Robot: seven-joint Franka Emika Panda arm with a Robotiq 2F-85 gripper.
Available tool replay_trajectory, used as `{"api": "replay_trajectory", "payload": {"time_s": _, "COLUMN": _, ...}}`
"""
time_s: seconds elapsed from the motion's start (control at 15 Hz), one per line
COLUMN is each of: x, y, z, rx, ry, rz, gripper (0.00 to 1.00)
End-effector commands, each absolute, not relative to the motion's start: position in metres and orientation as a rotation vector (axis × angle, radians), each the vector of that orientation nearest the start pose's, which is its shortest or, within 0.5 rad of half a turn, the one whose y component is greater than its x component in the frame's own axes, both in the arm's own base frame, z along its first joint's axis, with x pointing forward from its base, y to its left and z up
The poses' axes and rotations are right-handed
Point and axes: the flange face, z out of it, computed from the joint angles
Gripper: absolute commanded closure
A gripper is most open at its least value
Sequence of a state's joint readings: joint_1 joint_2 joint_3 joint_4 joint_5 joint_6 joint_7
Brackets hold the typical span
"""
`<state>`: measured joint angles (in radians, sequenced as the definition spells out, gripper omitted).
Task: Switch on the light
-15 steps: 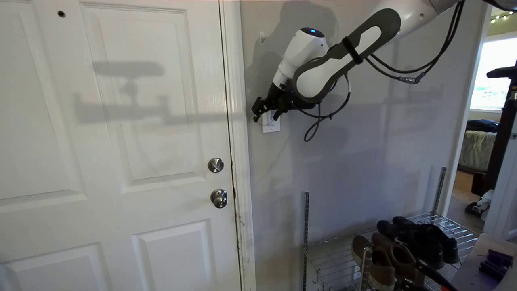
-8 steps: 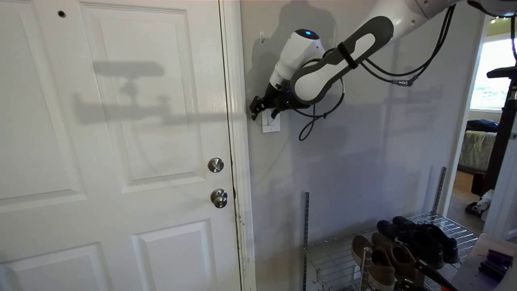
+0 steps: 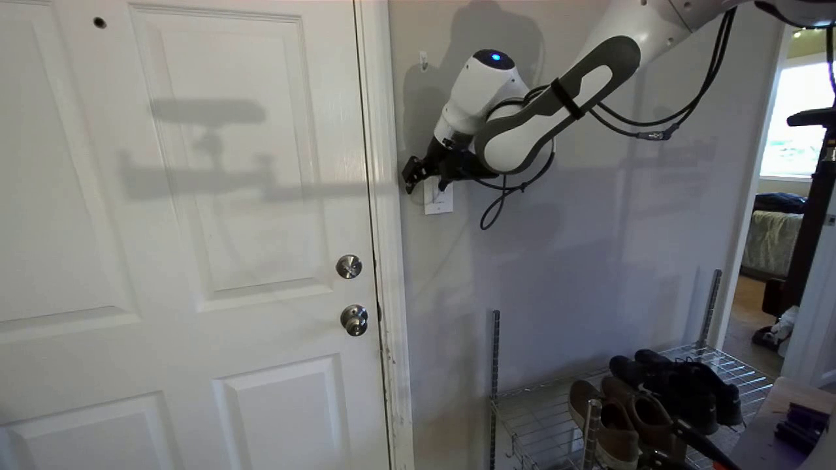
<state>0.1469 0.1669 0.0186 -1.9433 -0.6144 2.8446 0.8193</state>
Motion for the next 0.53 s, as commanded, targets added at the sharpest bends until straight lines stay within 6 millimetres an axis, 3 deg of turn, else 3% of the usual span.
{"api": "replay_trajectory", "payload": {"time_s": 0.0, "x": 0.6246, "y": 0.133, "z": 0.4882, "rx": -2.818, "ry": 0.192, "rz": -1.358, "gripper": 0.0}}
{"api": "replay_trajectory", "payload": {"time_s": 0.47, "x": 0.6191, "y": 0.1355, "z": 0.4858, "rx": -2.784, "ry": 0.233, "rz": -1.441, "gripper": 0.0}}
